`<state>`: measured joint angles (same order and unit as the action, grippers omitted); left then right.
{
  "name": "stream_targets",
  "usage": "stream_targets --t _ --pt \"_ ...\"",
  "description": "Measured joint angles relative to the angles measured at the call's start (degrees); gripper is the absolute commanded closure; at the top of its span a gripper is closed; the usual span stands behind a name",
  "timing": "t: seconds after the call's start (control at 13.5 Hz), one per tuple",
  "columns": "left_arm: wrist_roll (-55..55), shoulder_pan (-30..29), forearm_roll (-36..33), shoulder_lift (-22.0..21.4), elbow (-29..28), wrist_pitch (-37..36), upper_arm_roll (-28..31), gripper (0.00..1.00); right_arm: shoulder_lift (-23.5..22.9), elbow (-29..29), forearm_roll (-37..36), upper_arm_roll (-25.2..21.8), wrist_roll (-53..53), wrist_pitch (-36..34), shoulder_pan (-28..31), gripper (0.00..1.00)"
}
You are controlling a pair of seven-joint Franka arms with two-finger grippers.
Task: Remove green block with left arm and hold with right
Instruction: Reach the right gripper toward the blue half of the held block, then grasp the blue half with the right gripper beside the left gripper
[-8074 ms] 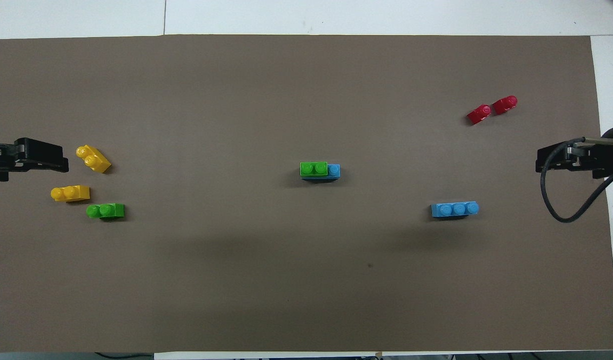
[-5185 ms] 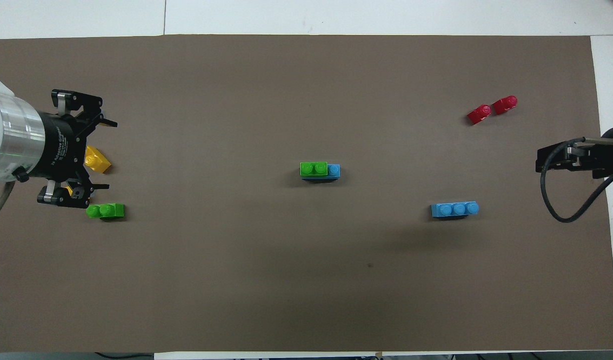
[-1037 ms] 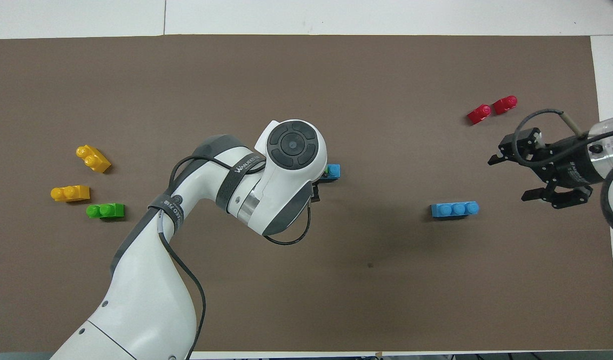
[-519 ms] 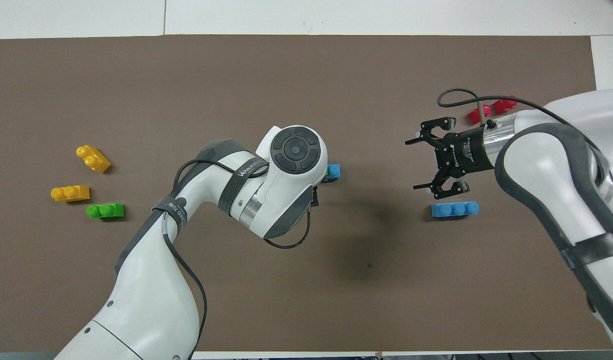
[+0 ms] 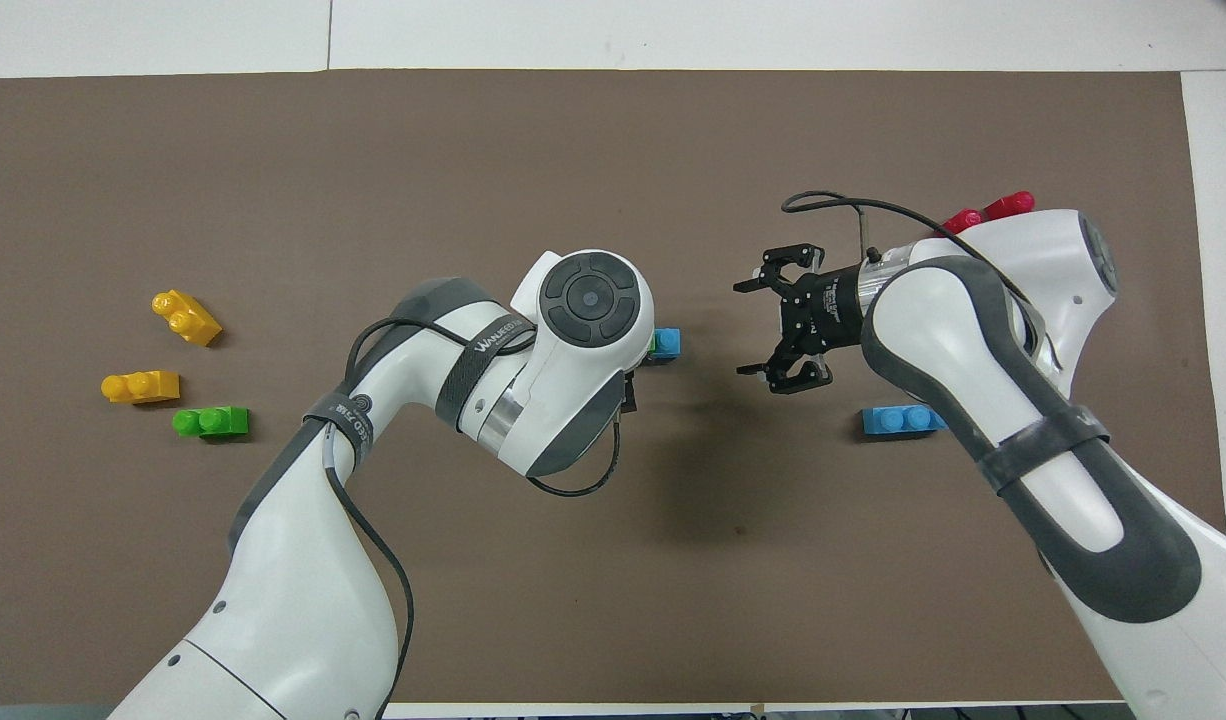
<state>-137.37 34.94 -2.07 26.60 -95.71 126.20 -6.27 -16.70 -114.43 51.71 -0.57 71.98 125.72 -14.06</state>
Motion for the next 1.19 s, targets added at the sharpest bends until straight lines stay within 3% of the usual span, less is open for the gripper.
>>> stream_targets --t 1.04,1.19 --pt "-3.7 0.0 -2.4 0.0 -0.3 2.0 0.1 0.0 -5.5 0.1 7.5 0.1 0.0 12.9 -8.6 0.04" --pt "-3.7 0.0 -2.4 0.0 -0.3 2.1 0.2 0.0 -5.7 0.1 7.7 0.2 0.0 13.6 -9.3 0.08"
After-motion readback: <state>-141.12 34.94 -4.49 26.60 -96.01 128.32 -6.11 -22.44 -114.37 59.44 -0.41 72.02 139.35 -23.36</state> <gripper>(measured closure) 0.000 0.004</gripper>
